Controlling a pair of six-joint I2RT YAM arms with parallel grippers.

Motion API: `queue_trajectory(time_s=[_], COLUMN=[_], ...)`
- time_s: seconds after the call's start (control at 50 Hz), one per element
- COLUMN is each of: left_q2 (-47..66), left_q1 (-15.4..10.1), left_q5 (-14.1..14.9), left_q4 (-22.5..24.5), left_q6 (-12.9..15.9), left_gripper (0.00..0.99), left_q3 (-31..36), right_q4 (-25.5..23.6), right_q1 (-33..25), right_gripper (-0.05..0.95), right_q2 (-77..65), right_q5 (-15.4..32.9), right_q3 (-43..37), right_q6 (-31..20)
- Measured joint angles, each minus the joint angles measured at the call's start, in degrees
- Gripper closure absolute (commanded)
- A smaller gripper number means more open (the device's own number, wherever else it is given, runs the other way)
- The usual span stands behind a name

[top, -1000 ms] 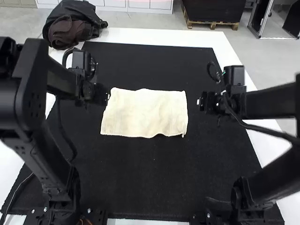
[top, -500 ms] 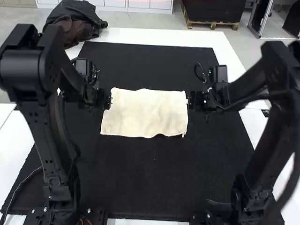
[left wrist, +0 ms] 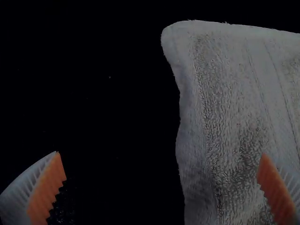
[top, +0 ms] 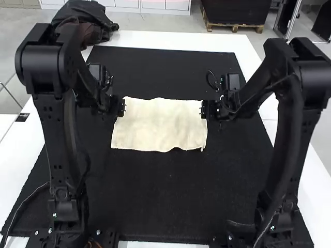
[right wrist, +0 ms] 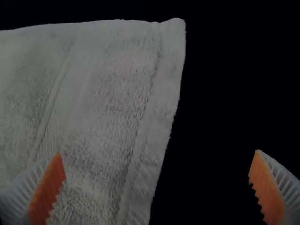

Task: Fold the towel.

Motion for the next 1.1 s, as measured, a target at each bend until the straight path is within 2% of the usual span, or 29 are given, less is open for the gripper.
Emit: queue_trajectory(time_s=[0.28,0.76,1.1], left_q2=[3.4,6.8,9.1], left_q1=[-0.9,-1.1,-1.1], left_q5=[0.0,0.0,0.0], left_q4=[2.4,2.6,2.5], left_q6=[-0.2,-0.2,-0.2], left_gripper=[0.038,0.038,0.033], left_q3=[1.4,5.7,6.5], right_q4=[1.1,1.3,1.1], right_q1=[0.0,0.0,0.4], right_gripper=[-0.01,-0.01,-0.01], right_q2=[6.2,12.0,14.1], right_q5=[0.0,0.0,1.0], right_q3=[4.2,11.2,13.3], right_q6=[0.0,0.0,0.0])
